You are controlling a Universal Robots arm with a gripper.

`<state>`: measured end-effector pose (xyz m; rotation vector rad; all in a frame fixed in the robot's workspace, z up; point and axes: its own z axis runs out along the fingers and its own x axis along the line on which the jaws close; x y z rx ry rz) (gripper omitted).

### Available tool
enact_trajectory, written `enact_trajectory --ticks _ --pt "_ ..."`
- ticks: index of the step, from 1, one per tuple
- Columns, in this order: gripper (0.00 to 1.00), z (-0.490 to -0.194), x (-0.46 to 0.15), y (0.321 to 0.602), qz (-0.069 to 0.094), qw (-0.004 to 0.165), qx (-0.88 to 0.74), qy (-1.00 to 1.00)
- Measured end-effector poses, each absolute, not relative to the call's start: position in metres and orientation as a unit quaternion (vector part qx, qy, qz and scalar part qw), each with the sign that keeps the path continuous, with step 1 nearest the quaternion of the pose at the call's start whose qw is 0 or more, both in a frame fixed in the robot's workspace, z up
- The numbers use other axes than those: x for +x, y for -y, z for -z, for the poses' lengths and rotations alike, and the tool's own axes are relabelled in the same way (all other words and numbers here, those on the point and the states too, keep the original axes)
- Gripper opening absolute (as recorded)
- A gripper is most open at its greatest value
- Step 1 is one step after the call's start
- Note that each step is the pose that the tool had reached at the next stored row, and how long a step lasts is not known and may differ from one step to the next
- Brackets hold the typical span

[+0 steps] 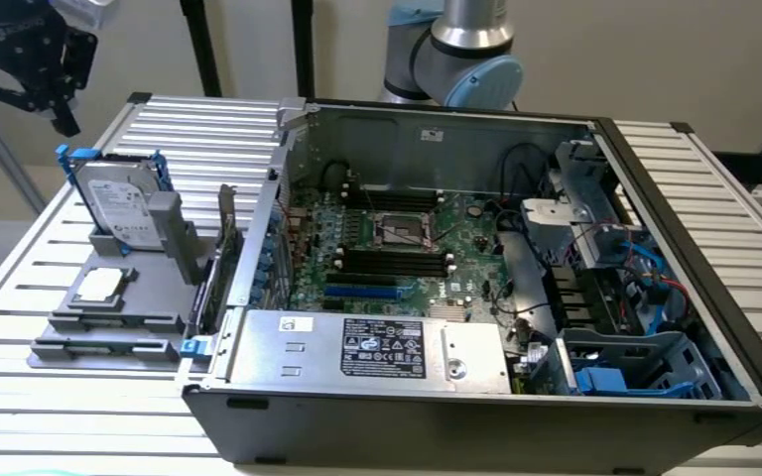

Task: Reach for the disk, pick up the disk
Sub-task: 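Pick up the disk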

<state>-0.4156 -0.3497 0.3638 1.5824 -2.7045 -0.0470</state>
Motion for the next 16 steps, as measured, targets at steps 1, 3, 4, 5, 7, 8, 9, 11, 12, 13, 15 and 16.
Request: enact_trajectory --ticks 1,3,4,5,7,8,9,11,12,13,15,16 --pt "0.11 -0.3639 -0.4156 0.3497 0.015 0.004 0.513 0.858" --pt "0.11 -0.3638 -0.4156 0.3497 0.015 0.004 0.529 0.849" --pt "0.11 -0.3638 -0.4156 0.3497 0.015 0.004 0.536 0.844" --pt "0.11 -0.3638 -0.4156 0.3497 0.015 0.005 0.544 0.839" --pt "0.11 -0.3637 -0.4156 0.3497 0.015 0.005 0.559 0.829" --pt "0.11 -0.3637 -0.4156 0.3497 0.015 0.005 0.567 0.824" --pt "0.11 -0.3637 -0.4156 0.3497 0.015 0.005 0.573 0.819" --pt "0.11 -0.3636 -0.4156 0.3497 0.015 0.005 0.588 0.808" --pt "0.11 -0.3636 -0.4156 0.3497 0.014 0.006 0.596 0.803" --pt "0.11 -0.3635 -0.4156 0.3497 0.014 0.006 0.604 0.797" --pt "0.11 -0.3635 -0.4156 0.3497 0.014 0.006 0.618 0.786" --pt "0.11 -0.3635 -0.4156 0.3497 0.014 0.006 0.625 0.781"
